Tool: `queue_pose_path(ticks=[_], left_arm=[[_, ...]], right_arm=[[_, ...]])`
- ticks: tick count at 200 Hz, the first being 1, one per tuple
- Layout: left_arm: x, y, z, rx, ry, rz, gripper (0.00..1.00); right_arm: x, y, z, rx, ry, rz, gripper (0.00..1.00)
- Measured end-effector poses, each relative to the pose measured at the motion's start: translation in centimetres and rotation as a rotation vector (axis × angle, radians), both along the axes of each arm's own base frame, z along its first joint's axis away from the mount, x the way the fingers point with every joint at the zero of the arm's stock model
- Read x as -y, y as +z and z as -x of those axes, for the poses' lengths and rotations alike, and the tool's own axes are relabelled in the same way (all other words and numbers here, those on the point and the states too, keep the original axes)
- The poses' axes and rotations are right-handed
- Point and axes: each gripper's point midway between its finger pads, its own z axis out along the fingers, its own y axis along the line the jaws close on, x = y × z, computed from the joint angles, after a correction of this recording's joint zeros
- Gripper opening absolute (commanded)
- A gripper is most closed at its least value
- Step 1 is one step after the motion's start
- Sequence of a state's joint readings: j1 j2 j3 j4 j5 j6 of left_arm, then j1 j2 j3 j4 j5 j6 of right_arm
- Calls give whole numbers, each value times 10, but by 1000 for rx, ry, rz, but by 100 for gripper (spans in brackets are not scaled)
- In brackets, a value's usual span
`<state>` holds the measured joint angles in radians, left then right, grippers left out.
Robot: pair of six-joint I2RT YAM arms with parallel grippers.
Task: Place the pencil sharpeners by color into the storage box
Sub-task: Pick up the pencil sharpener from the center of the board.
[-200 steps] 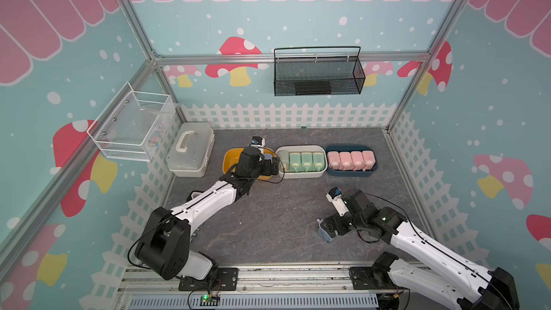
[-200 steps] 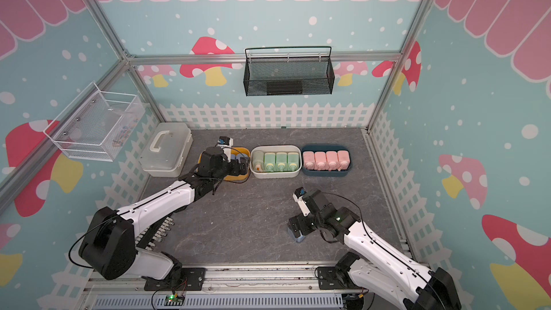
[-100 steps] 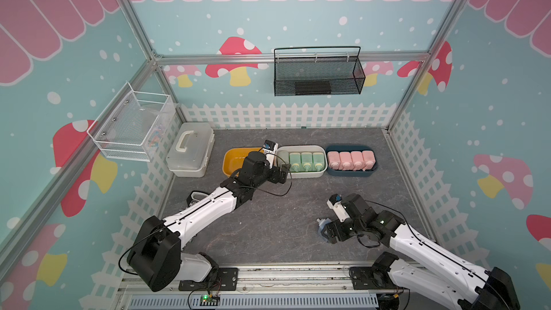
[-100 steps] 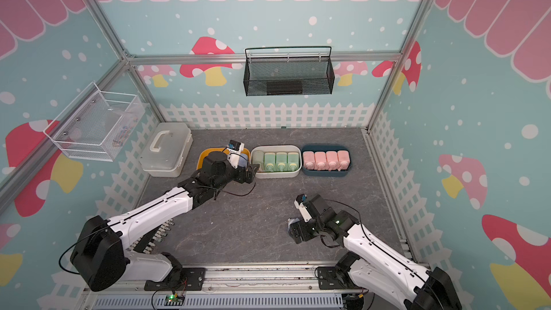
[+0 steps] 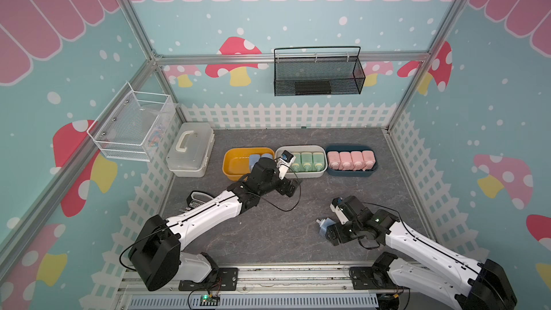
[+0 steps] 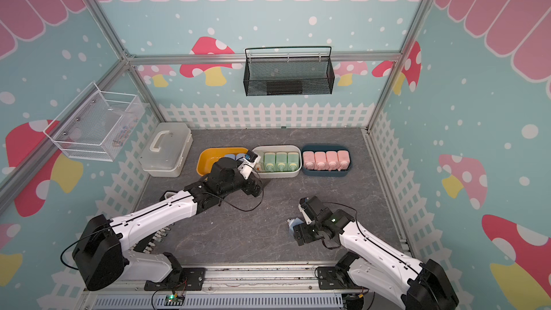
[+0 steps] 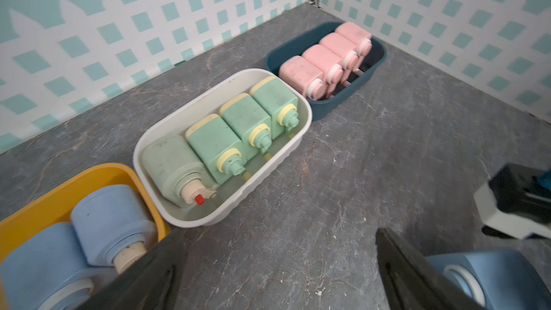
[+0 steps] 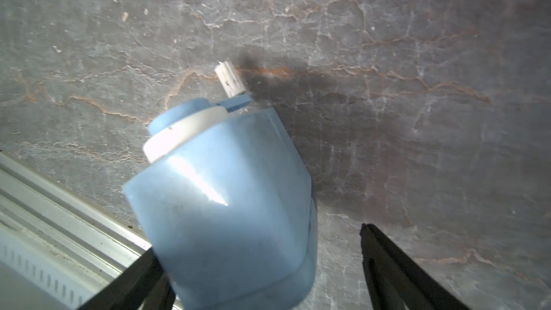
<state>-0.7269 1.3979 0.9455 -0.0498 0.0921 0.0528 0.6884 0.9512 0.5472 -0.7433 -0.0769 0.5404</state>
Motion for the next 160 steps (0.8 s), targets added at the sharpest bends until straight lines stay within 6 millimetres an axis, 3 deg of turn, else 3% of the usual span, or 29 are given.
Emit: queue_pose_path(ticks=[46, 88, 160], left_arm=[[36, -29, 38, -34, -231, -75, 99], [56, -38, 65, -18, -370, -103, 99], [81, -55, 80, -38, -427, -145, 99]], right_arm=[[17, -2, -1, 8, -72, 73, 91], [34, 1, -5, 31, -160, 145, 92], [41, 15, -9, 101, -207, 118, 95]])
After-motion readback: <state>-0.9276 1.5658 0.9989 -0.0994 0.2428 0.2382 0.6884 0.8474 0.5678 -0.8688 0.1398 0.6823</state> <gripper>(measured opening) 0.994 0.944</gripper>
